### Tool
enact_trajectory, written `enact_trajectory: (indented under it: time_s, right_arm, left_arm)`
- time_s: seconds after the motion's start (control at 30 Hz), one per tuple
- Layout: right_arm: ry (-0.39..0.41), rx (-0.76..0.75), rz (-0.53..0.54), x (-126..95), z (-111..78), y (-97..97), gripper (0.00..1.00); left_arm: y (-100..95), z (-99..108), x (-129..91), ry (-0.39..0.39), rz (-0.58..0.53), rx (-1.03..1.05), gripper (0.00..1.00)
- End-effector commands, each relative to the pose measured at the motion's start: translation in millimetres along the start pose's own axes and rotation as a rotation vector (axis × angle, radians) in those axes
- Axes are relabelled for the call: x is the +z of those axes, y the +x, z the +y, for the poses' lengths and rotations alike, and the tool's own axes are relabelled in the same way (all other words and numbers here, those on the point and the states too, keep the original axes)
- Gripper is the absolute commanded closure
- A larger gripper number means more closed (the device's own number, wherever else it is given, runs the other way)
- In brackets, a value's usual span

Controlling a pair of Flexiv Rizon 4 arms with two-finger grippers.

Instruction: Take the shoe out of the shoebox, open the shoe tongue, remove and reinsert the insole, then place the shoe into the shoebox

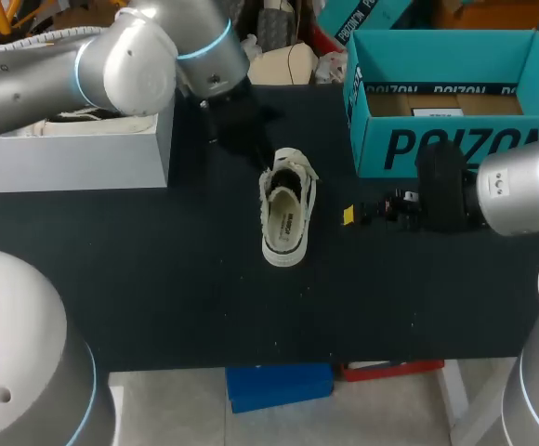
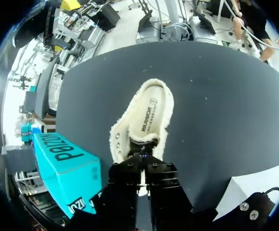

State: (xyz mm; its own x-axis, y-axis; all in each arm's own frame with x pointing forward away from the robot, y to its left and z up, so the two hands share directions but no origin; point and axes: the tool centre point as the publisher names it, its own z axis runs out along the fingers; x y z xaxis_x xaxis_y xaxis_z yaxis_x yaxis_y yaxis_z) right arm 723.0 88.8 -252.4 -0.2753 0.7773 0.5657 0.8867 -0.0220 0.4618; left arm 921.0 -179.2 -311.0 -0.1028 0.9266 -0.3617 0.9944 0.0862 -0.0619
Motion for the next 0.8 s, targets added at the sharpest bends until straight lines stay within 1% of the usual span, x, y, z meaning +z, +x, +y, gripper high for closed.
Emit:
enact_trajectory:
  time_s: [0.03,0.1,0.13,0.17,0.2,0.37,0.5,0.7,0.8]
  right_arm:
    - [-0.001,0.001,-0.004,1,-0.1,1.2,0.00]
    - [-0.001,0.001,-0.004,1,-0.1,1.2,0.00]
    - [-0.001,0.001,-0.004,1,-0.1,1.2,0.00]
    - [-0.001,0.001,-0.004,1,-0.1,1.2,0.00]
    - [-0.001,0.001,-0.004,1,-0.1,1.2,0.00]
    - [-0.001,0.001,-0.004,1,-0.1,1.2,0.00]
    - [-0.001,0.001,-0.004,1,-0.1,1.2,0.00]
    - [-0.001,0.001,-0.004,1,-0.1,1.2,0.00]
    - [-0.001,0.001,-0.004,1,-0.1,1.2,0.00]
  left_arm:
    - [8.1,-2,-18,0.003,0.050,0.099,0.50]
    - [12.8,-5,-12,0.022,0.084,0.182,0.46]
    - [14.0,-6,-10,0.034,0.084,0.187,0.45]
    - [16.2,-7,-5,0.014,0.114,0.225,0.48]
    - [17.3,-7,-3,0.022,0.116,0.237,0.50]
    - [19.0,-7,16,0.031,0.121,0.279,0.54]
    - [19.9,-8,29,0.046,0.133,0.294,0.58]
    - [26.2,-11,48,0.069,0.179,0.302,0.62]
    - [30.1,-10,59,0.074,0.195,0.296,0.62]
